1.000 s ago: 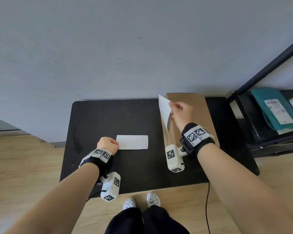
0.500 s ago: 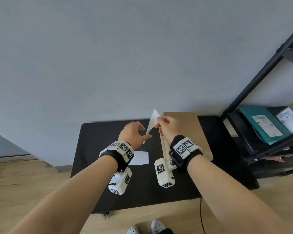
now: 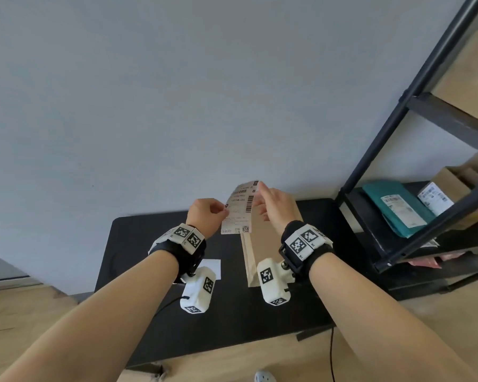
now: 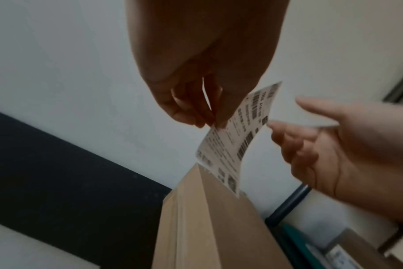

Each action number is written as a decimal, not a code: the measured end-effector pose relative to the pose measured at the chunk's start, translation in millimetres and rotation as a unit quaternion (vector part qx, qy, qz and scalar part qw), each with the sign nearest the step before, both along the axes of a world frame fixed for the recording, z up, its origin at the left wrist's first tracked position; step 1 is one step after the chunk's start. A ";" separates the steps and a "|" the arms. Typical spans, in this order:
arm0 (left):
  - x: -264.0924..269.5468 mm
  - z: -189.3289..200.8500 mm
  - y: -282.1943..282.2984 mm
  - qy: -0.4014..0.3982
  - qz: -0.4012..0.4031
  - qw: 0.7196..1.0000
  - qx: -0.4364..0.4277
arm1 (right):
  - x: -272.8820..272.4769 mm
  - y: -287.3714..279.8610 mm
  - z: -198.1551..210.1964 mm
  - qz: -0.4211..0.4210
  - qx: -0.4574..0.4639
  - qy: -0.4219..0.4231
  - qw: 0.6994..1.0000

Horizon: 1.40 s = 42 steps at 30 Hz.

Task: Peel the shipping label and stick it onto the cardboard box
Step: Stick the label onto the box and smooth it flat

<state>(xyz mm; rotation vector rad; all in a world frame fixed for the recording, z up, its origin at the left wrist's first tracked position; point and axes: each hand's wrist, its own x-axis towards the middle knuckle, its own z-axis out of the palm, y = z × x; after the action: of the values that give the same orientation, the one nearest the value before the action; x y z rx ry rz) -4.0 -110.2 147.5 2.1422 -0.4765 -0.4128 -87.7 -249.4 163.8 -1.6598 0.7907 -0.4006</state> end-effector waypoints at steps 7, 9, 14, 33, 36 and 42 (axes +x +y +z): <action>-15.0 -6.2 -35.3 0.136 0.002 0.989 -0.063 | -28.6 -59.4 -26.4 0.081 -0.048 0.137 0.986; -23.2 -10.9 -47.9 0.144 0.005 0.987 -0.063 | -38.8 -70.0 -33.4 0.125 -0.049 0.164 0.977; -41.3 -28.7 -71.9 0.138 0.022 0.989 -0.037 | -54.4 -94.2 -51.1 0.144 -0.033 0.166 0.975; -60.9 -59.6 -106.0 0.079 0.099 0.990 0.059 | -58.5 -110.3 -83.3 0.122 -0.058 0.203 0.970; -61.6 -60.9 -107.4 0.066 0.098 0.991 0.069 | -58.2 -108.4 -82.5 0.119 -0.065 0.214 0.967; -62.8 -62.2 -111.4 0.046 0.079 0.992 0.091 | -57.6 -104.9 -81.3 0.118 -0.101 0.234 0.960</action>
<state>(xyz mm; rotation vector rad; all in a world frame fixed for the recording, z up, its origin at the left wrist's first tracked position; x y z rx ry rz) -66.9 -221.6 85.3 2.3064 -0.2210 -0.4783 -145.3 -354.3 82.5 -2.0527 0.9017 0.0930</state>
